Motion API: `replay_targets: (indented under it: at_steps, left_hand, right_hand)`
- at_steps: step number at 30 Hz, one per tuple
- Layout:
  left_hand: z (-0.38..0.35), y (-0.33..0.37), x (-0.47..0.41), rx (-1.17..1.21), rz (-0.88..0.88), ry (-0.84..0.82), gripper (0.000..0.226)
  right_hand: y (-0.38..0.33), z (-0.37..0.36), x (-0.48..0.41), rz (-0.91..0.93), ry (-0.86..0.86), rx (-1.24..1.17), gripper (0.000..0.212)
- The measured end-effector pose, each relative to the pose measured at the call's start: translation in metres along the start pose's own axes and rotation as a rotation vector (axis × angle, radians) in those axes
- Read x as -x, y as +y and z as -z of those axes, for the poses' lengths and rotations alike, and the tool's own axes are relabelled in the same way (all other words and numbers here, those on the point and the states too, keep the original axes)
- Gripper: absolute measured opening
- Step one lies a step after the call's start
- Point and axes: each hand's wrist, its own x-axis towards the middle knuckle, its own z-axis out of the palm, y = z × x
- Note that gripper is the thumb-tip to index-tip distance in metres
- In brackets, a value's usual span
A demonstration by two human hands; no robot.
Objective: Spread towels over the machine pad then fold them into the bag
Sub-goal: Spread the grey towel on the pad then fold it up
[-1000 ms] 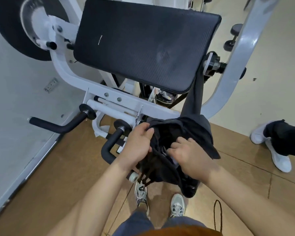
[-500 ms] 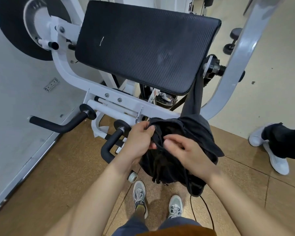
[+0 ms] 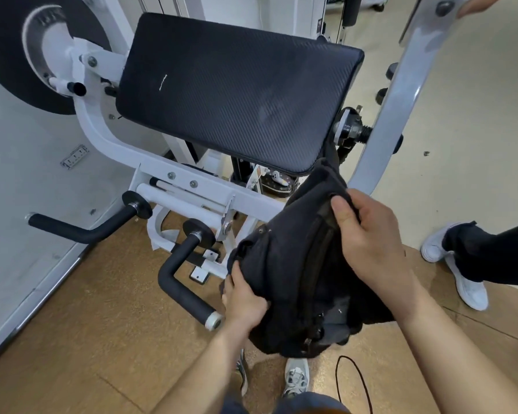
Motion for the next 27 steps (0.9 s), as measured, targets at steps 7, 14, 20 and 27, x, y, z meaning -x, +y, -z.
replay_targets:
  at_steps: [7, 14, 20, 27]
  left_hand:
    - [-0.021, 0.038, -0.007, 0.088, -0.166, 0.158, 0.026]
    - [0.103, 0.175, 0.037, -0.255, -0.808, 0.756, 0.022]
    - [0.165, 0.125, -0.052, -0.359, -0.476, 0.791, 0.036]
    - [0.152, 0.061, -0.063, -0.433, -0.100, 0.513, 0.069]
  right_hand:
    - [0.020, 0.026, -0.033, -0.102, 0.246, -0.082, 0.026]
    - [0.062, 0.074, -0.060, -0.274, 0.317, 0.270, 0.025]
    - [0.048, 0.033, -0.049, -0.264, -0.126, 0.404, 0.028]
    - [0.056, 0.017, -0.049, -0.340, -0.243, 0.656, 0.022]
